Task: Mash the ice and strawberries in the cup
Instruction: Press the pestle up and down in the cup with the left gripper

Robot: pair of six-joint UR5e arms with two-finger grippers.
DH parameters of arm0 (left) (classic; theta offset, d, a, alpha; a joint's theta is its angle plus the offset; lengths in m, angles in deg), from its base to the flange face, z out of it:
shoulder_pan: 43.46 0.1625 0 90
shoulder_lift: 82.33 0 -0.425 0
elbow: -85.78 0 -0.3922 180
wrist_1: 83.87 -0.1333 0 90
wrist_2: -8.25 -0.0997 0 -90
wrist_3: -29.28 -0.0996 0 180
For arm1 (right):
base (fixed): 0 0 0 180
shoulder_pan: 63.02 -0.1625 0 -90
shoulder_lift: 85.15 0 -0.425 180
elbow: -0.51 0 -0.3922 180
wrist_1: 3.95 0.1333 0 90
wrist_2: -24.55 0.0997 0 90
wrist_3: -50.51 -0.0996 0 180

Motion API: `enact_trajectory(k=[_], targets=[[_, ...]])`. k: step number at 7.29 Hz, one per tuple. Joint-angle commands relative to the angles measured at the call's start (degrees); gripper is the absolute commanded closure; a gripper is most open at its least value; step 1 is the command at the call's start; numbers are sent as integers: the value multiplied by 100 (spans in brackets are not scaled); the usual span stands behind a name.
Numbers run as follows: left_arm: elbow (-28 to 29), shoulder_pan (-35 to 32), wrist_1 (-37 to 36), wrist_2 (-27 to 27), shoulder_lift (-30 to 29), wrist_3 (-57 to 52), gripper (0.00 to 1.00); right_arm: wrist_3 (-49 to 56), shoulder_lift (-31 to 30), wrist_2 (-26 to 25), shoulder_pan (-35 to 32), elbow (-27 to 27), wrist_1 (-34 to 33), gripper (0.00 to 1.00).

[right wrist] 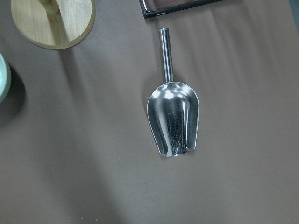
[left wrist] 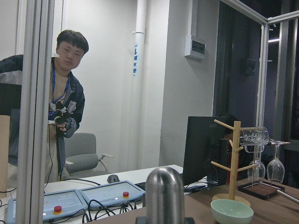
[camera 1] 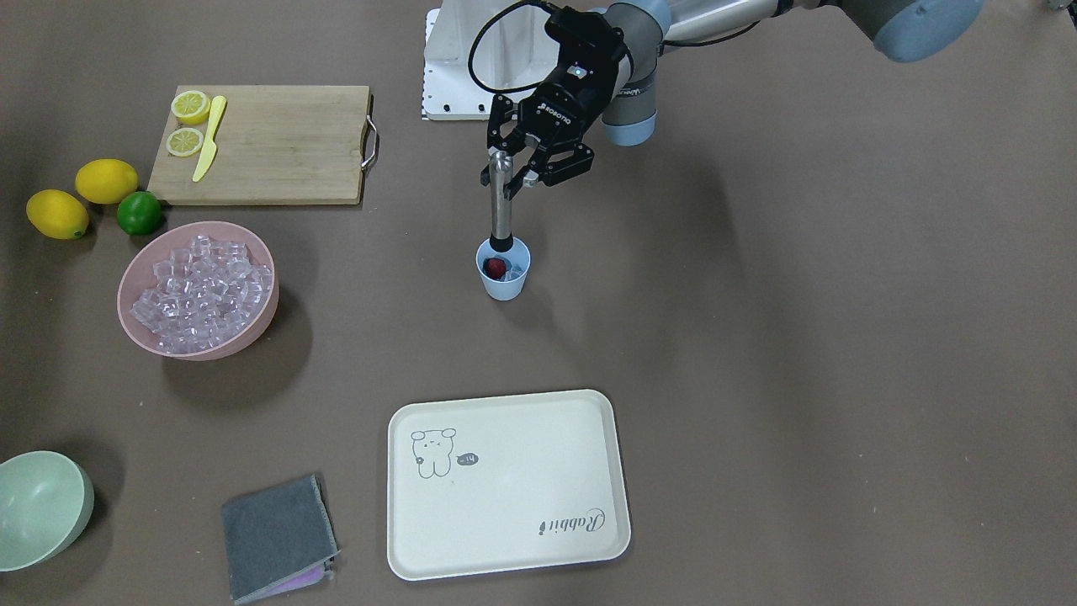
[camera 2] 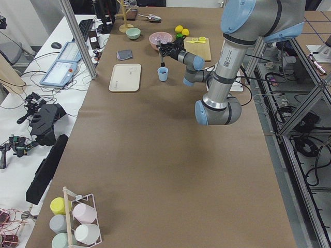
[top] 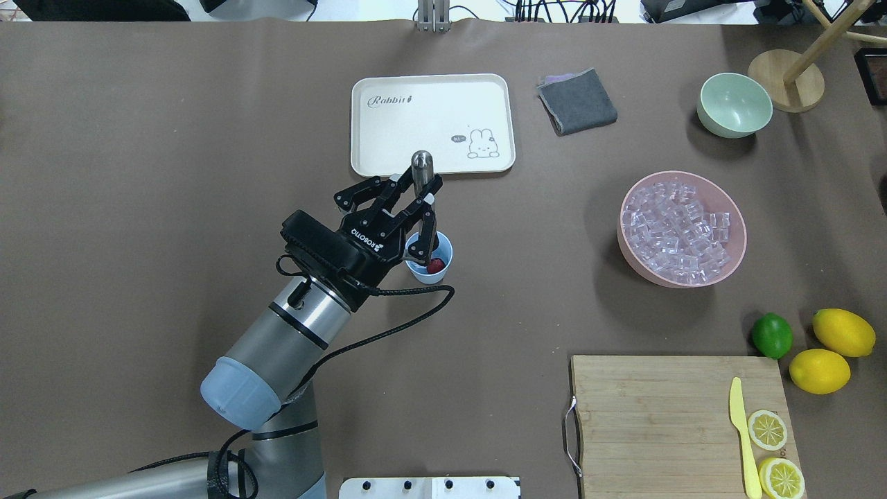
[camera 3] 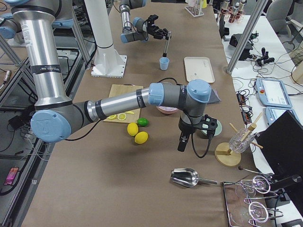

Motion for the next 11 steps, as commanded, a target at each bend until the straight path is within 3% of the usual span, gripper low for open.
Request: enact_trajectory(k=[1, 11], targets=[[16, -30, -41, -14, -31, 14, 100, -1, -8, 0, 0, -6, 1, 0], [1000, 32, 3, -93, -171, 699, 100, -1, 0, 9, 9, 55, 10, 0]])
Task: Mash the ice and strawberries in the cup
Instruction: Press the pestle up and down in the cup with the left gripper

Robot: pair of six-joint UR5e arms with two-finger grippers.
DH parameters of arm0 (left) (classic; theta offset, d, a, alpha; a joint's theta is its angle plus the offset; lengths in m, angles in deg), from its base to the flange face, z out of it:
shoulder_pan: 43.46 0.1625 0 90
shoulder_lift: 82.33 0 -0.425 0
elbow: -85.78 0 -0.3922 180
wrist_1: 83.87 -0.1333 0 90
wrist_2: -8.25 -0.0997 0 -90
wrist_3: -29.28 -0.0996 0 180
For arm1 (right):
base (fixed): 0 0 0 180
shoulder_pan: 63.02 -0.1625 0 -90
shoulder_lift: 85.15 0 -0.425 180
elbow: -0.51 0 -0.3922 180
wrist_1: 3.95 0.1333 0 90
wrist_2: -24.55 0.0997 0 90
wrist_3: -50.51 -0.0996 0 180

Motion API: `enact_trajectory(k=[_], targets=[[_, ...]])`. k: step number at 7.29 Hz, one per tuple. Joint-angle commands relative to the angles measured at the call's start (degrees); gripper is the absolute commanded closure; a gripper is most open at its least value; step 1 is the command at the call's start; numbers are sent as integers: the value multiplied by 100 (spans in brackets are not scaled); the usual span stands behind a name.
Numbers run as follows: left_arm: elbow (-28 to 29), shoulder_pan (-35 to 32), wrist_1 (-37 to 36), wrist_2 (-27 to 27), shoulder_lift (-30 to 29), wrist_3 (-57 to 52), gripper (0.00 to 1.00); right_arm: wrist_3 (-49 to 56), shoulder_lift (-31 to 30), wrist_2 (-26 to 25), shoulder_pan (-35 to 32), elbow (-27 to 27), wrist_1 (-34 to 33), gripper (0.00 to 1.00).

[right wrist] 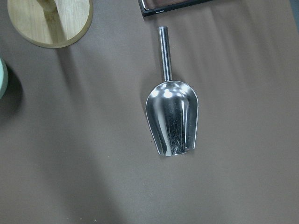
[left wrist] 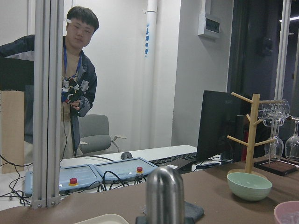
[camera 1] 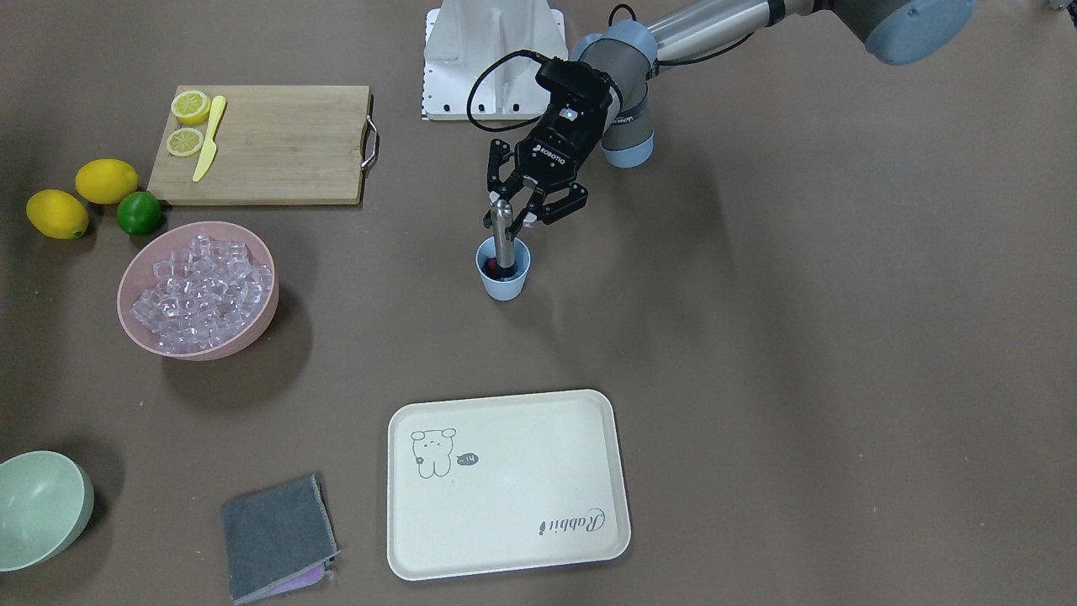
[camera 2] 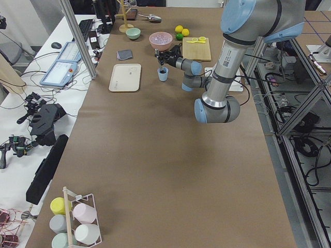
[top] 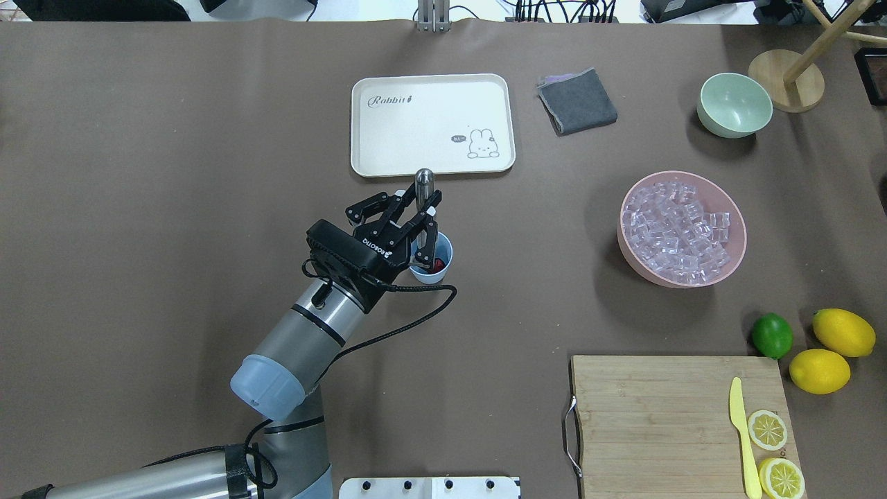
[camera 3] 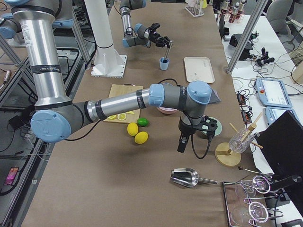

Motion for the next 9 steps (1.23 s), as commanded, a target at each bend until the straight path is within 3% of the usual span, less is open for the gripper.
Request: enact_trajectory(k=[1, 5, 7, 9], targets=[[71, 3, 2, -1, -14, 142, 100, -1, 3, 3, 0, -8, 0, 0], [-481, -85, -225, 43, -32, 54, 100, -1, 3, 12, 0, -44, 0, 0], [-1060, -138, -629, 52, 134, 54, 100, -10, 47, 21, 0, -61, -9, 0], [-1134, -112, -718, 52, 170, 80, 100, -1, 56, 21, 0, -61, 0, 0]])
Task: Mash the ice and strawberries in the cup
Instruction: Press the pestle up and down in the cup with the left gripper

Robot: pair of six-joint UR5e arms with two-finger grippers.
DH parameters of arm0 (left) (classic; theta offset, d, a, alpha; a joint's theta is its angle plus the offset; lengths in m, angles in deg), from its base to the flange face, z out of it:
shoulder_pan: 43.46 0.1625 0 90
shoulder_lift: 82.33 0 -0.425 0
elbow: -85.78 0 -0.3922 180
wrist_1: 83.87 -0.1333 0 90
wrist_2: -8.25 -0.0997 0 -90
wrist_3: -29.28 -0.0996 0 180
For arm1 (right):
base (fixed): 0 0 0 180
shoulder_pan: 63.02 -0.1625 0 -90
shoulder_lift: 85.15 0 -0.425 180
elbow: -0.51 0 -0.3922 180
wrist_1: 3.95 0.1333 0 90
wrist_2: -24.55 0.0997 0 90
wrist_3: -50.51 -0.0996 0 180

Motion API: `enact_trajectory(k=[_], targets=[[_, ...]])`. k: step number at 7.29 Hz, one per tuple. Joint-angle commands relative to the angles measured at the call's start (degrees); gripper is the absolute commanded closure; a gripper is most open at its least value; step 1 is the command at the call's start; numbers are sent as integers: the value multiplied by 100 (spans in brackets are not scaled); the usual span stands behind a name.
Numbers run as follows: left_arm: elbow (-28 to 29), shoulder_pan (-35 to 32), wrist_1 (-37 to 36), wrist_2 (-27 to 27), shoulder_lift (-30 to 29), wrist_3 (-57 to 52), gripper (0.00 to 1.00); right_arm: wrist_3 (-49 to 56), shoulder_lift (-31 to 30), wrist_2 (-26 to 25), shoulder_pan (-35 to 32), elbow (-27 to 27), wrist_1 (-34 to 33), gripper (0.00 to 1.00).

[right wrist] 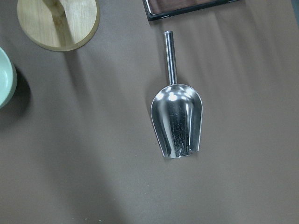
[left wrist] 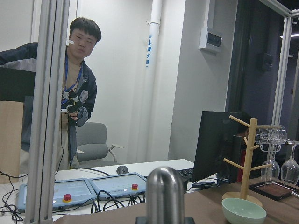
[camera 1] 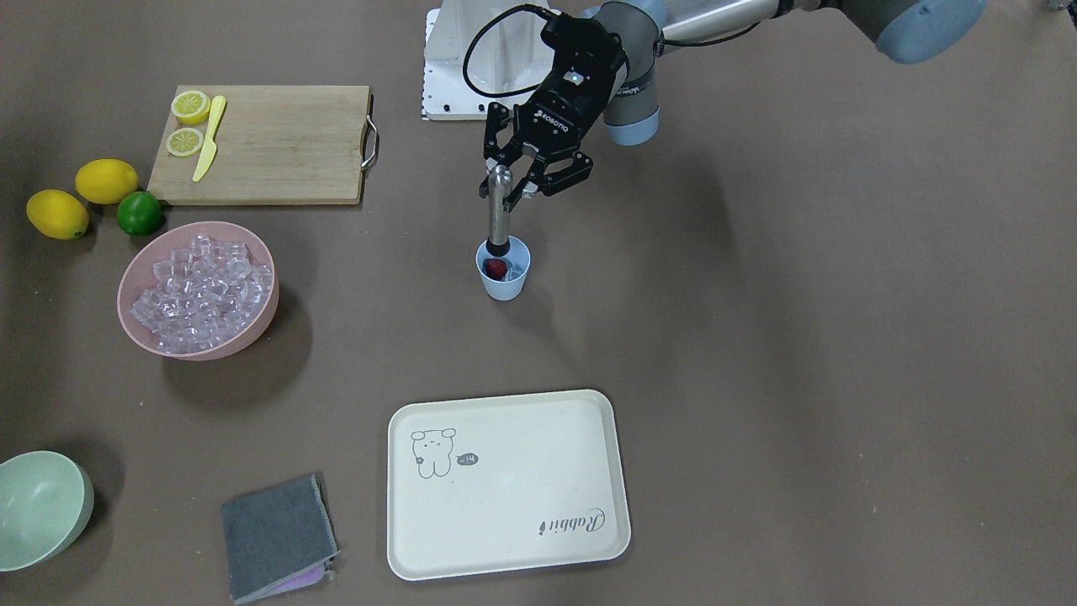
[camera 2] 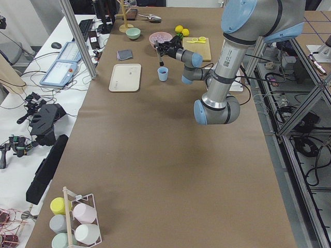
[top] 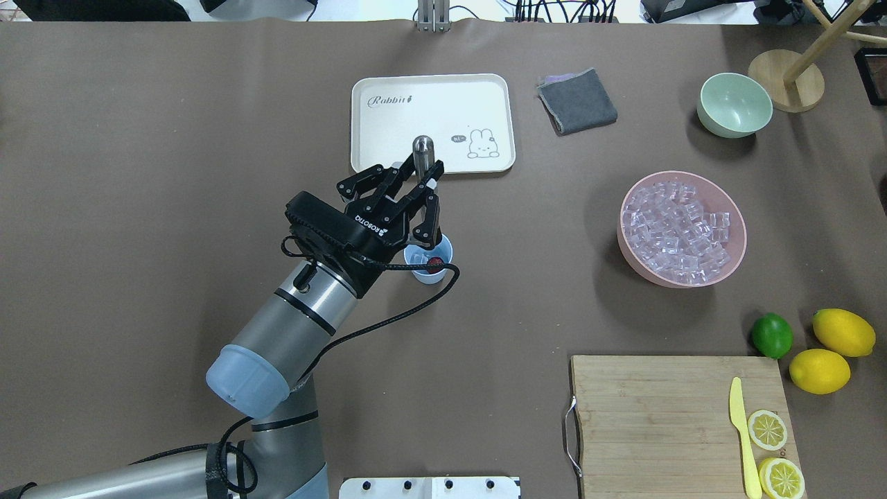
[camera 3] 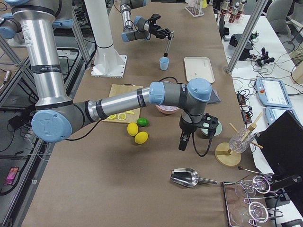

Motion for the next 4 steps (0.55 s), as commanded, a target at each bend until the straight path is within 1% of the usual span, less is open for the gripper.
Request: enact_trajectory(k=[1, 4], targets=[[117, 33, -68, 0, 13, 47, 100, -6, 11, 1, 0, -1, -3, 0], [381, 33, 2, -8, 22, 91, 100, -7, 11, -8, 0, -1, 6, 0]])
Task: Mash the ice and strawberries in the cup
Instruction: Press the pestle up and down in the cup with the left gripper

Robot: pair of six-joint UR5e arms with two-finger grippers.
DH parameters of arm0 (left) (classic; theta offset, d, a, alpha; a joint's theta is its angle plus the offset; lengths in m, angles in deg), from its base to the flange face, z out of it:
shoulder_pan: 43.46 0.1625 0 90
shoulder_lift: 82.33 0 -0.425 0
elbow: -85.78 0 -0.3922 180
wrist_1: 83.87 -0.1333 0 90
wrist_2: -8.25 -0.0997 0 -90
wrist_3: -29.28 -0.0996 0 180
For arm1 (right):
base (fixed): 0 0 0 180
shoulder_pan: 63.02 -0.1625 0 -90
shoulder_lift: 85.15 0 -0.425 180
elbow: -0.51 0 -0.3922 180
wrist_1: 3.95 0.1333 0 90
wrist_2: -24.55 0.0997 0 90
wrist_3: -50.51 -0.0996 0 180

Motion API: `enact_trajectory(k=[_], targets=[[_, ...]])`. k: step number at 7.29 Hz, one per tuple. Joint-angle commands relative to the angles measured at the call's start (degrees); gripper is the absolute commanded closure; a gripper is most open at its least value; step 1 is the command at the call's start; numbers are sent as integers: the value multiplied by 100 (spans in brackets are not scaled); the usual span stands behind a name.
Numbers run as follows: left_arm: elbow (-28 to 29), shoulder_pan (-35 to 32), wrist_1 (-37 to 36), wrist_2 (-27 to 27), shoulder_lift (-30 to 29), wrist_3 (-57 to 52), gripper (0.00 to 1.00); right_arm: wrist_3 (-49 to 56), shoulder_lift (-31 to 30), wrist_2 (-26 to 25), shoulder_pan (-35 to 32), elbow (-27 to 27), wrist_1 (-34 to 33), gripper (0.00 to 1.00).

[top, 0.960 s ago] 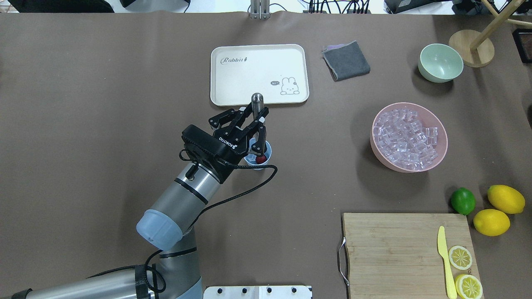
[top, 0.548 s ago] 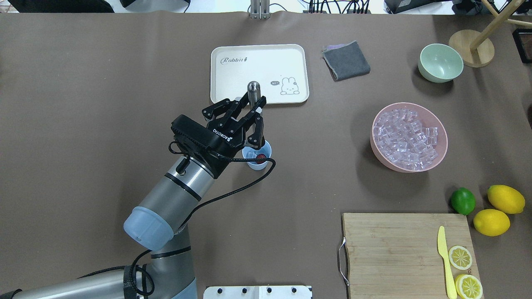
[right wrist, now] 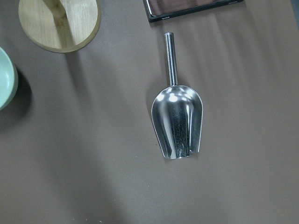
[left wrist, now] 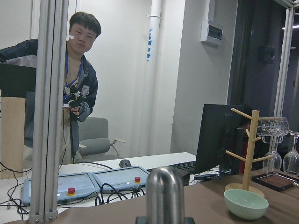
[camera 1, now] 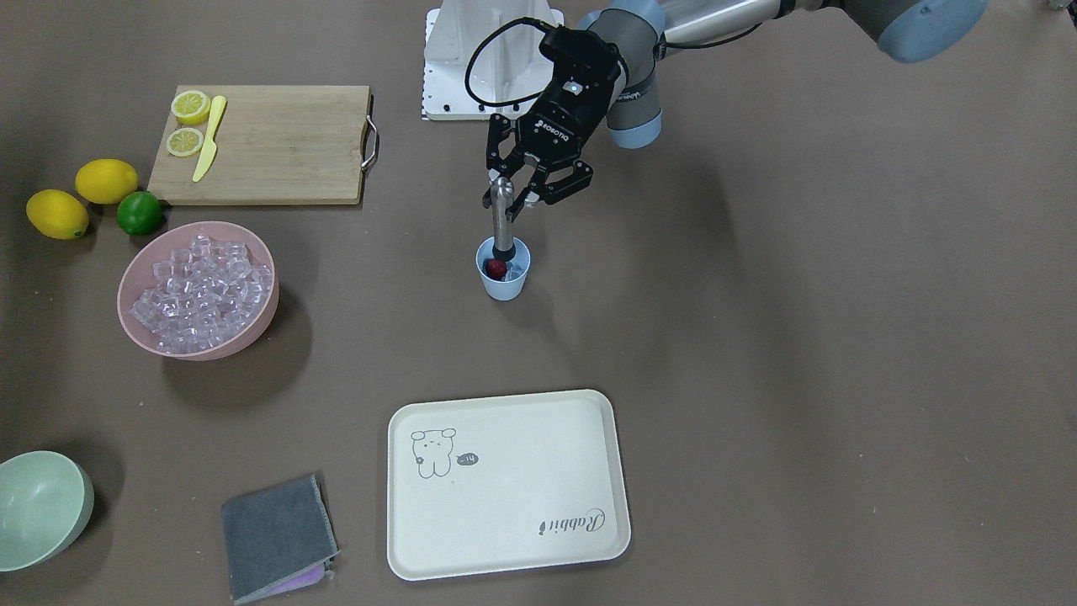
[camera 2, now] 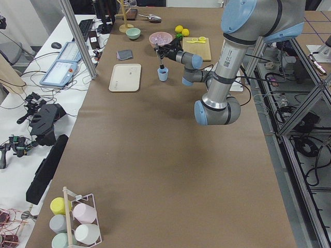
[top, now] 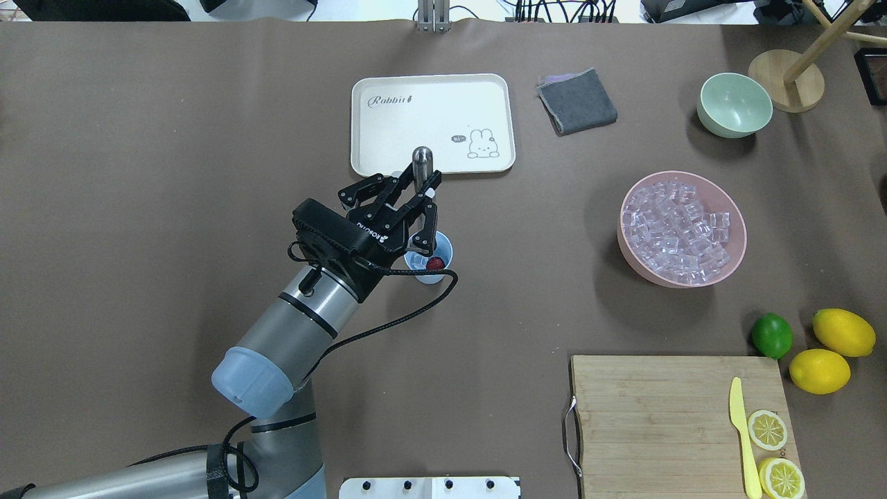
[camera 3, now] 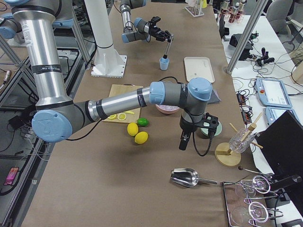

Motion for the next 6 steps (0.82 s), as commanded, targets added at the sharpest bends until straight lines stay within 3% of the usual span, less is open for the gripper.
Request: enact_trajectory(k=[1, 3, 6], targets=[[177, 32, 33, -13, -9, 26, 100, 0, 0, -1, 0, -2, 3, 0], [501, 41, 25, -30, -44, 367, 100, 0, -8, -1, 0, 6, 3, 0], [494, 32, 25, 5, -53, 377, 100, 0, 0, -1, 0, 24, 3, 0]])
